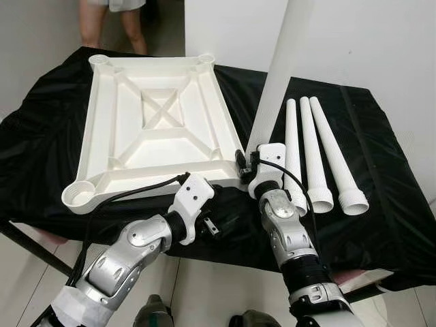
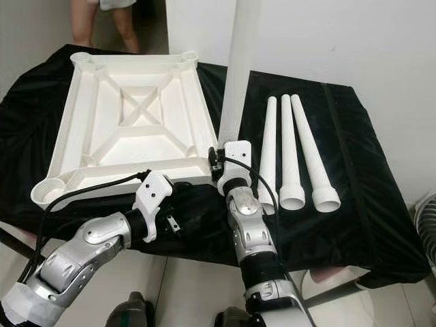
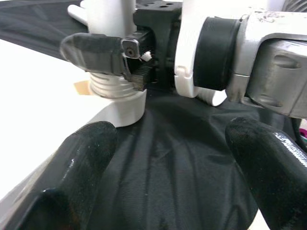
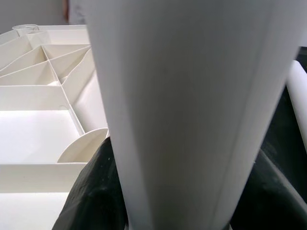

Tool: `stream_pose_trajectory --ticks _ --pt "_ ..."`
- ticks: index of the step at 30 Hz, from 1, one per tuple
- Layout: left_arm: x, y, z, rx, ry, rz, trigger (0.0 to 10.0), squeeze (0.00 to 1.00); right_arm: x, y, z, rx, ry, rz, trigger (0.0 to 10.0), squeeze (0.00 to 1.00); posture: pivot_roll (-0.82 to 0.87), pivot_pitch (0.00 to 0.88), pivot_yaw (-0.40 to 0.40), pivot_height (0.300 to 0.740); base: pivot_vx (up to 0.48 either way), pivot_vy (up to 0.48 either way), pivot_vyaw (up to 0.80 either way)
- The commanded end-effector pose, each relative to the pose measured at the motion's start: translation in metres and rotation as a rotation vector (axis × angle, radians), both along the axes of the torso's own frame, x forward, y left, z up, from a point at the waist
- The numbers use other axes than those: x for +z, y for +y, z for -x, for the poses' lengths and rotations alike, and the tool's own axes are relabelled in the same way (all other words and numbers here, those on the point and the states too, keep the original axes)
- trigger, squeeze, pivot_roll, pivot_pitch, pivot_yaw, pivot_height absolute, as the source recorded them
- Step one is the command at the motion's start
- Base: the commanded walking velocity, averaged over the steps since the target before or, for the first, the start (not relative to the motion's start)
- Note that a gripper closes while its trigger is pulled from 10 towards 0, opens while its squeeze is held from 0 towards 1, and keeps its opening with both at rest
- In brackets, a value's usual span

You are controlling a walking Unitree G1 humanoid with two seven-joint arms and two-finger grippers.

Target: Building children table

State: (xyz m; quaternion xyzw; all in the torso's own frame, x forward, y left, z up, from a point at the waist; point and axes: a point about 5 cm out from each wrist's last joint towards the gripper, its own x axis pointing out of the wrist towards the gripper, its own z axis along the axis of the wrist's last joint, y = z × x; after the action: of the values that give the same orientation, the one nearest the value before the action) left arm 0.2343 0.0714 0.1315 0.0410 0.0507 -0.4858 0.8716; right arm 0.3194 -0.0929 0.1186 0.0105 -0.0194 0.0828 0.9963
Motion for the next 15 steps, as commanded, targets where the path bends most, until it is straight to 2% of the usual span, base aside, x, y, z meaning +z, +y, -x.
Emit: stream_pose_trajectory --ticks 1,6,7,9,10,15 --pt "-0.001 -0.005 0.007 -0.128 0.021 -0.001 10.0 0.0 -0.005 -0.001 0.002 0.003 0.025 0.003 10.0 0.0 0.06 0.0 -0.044 0.74 0.0 0.0 0.0" --pt "-0.001 -0.005 0.007 -0.128 0.019 -0.003 10.0 0.0 -0.002 -0.005 0.003 -0.011 0.025 0.005 10.0 0.0 0.06 0.0 -0.047 0.74 0.0 0.0 0.0" --pt "-0.001 -0.005 0.007 -0.126 0.018 -0.004 10.0 0.0 0.0 -0.006 0.003 -0.013 0.021 0.004 10.0 0.95 0.06 0.0 -0.049 0.74 0.0 0.0 0.0" --pt "-0.001 -0.005 0.007 -0.126 0.018 -0.004 10.0 0.0 0.0 -0.006 0.003 -0.013 0.021 0.004 10.0 0.95 0.06 0.0 -0.049 0.74 0.0 0.0 0.0" --pt "-0.001 -0.004 0.007 -0.124 0.017 -0.004 10.0 0.0 0.002 -0.008 0.002 -0.005 0.009 0.003 10.0 1.0 0.06 0.0 -0.049 0.74 0.0 0.0 0.0" --pt "-0.001 -0.004 0.007 -0.119 0.016 -0.003 10.0 0.0 0.009 -0.02 -0.003 0.06 -0.017 0.008 10.0 1.0 0.06 0.0 -0.053 0.74 0.0 0.0 0.0"
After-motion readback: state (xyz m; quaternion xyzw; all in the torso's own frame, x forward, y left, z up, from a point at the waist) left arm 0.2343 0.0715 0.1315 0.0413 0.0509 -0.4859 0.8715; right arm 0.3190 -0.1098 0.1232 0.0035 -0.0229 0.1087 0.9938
